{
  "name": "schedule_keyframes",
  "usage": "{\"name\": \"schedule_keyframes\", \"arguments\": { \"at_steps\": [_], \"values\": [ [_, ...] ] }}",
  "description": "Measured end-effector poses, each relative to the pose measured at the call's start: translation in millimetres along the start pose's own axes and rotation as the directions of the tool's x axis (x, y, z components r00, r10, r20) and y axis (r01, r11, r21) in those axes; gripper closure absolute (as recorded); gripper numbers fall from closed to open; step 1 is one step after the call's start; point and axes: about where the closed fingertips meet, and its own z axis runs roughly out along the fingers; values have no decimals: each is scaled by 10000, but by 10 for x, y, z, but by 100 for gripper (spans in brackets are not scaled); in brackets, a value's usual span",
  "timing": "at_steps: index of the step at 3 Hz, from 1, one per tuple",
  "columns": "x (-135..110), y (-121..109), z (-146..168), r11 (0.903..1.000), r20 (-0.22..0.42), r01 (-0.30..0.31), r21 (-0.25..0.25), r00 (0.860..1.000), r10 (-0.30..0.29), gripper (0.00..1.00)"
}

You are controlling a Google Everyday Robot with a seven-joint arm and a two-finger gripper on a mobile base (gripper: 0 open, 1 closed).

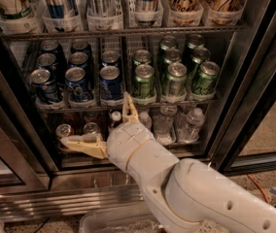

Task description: Pick pepsi can from middle shelf of fridge

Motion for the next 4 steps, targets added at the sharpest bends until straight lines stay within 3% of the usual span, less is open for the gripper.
{"name": "schedule_keyframes", "arguments": {
  "at_steps": [1,2,4],
  "values": [
    [300,28,155,9962,-145,-756,444,9970,763,0],
    [357,-56,164,9937,-279,-807,784,9961,831,0],
    [396,-39,190,9955,-96,-832,454,9964,837,0]
  ]
}}
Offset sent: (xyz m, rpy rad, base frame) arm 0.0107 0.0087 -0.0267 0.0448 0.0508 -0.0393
